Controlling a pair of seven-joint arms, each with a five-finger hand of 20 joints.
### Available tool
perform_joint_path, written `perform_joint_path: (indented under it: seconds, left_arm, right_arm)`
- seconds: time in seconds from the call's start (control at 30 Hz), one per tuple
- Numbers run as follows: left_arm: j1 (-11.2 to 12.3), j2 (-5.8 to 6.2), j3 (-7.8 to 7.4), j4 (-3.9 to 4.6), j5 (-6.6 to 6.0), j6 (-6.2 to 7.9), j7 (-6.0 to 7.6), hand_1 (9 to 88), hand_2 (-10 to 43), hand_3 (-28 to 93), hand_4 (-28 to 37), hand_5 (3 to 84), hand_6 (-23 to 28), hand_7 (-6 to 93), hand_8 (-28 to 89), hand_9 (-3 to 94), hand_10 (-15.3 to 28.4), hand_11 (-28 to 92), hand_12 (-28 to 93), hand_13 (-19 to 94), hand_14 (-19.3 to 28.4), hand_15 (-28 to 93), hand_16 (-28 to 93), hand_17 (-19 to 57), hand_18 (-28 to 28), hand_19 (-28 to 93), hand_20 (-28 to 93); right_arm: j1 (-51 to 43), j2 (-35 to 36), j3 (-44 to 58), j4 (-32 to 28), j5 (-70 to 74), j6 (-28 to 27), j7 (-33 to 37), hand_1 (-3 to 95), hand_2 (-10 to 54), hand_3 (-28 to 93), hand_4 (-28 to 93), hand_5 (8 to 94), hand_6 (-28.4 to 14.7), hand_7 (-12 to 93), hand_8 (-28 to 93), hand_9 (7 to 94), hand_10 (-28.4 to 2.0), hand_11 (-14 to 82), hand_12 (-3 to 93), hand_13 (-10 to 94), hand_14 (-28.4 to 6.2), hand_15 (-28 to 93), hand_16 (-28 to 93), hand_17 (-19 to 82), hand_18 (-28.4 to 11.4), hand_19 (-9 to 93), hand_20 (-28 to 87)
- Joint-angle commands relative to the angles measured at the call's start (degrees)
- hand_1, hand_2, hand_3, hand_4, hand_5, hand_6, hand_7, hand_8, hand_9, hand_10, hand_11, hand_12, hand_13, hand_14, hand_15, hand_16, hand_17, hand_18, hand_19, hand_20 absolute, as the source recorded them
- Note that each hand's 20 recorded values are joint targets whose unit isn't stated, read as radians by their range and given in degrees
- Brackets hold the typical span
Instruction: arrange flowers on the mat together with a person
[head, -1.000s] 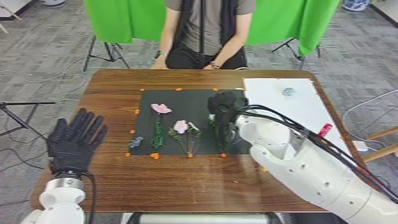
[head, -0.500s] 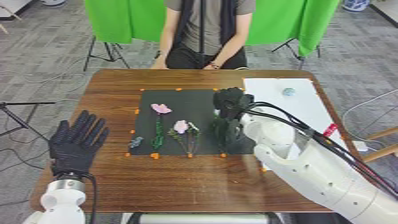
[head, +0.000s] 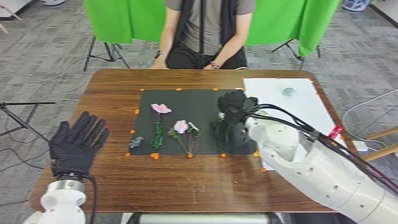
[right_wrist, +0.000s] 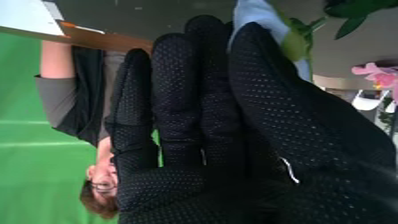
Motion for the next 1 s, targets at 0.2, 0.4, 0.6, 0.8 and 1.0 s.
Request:
perform_joint_path:
  seconds: [0.2,0.4,0.6,0.8,1.0]
  left_arm:
    - [0.85,-0.6,-0.38,0.26,-1.93,1.64,0.32,24.9,16.6,74,-28.3,45.0,9.1,10.2,-10,38.3,13.5,18,5,31,15.4,29,-7,-5.2,16.1,41,9]
    - [0.95,-0.55,-0.25,0.13,-2.11,1.83,0.8,24.7,16.7,74,-28.3,45.3,9.2,10.2,-10,38.4,13.5,18,5,31,15.5,29,-7,-5.1,16.1,41,9]
    - [1.45,-0.4,-0.65,-0.03,-2.59,2.07,1.4,24.9,16.8,74,-28.3,45.3,9.2,10.2,-10,38.5,13.6,18,5,31,15.5,29,-7,-5.1,16.1,41,9]
    - [1.94,-0.49,-0.97,-0.4,-2.93,1.94,2.01,24.4,20.0,69,-28.3,45.1,9.2,10.1,-9,38.6,13.7,18,5,31,15.5,29,-7,-5.1,16.2,41,9]
    - [2.39,-0.69,-1.42,-0.73,-1.38,0.56,2.28,23.4,20.0,70,-28.3,45.0,9.3,9.8,-9,38.6,13.6,18,5,31,15.6,29,-7,-5.0,16.2,41,9]
  right_arm:
    - [-0.69,1.02,0.22,-0.98,-0.54,-0.66,0.07,58.5,-9.5,73,-28,60.4,1.7,27,-10,63.5,-10.3,18.4,22.8,54,-8.0,50,40,27,-17.5,70,34]
    - [-0.47,1.5,0.27,-2.1,0.83,0.73,2.89,58.2,-9.5,74,-28,58.2,1.4,25,-17,61.4,-10.5,20.2,19.2,54,-8.3,50,40,27,-17.8,70,34]
    - [-0.78,2.34,0.75,-3.94,1.44,0.51,3.94,57.3,-9.5,74,-28,55.6,0.4,22,-16,60.2,-11.1,19.3,18.0,55,-8.6,48,37,27,-18.3,70,33]
    - [-3.4,2.23,4.41,-4.93,4.67,0.55,4.45,54.5,-9.5,76,-28,51.1,-1.1,21,-15,54.6,-13.3,16.5,17.0,54,-9.4,47,34,27,-18.9,71,32]
    - [-9.76,5.46,10.12,-11.0,18.61,14.42,1.52,53.5,-6.7,79,-28,49.4,-0.8,22,-15,52.3,-12.7,15.0,16.4,53,-8.5,37,28,26,-17.4,65,27]
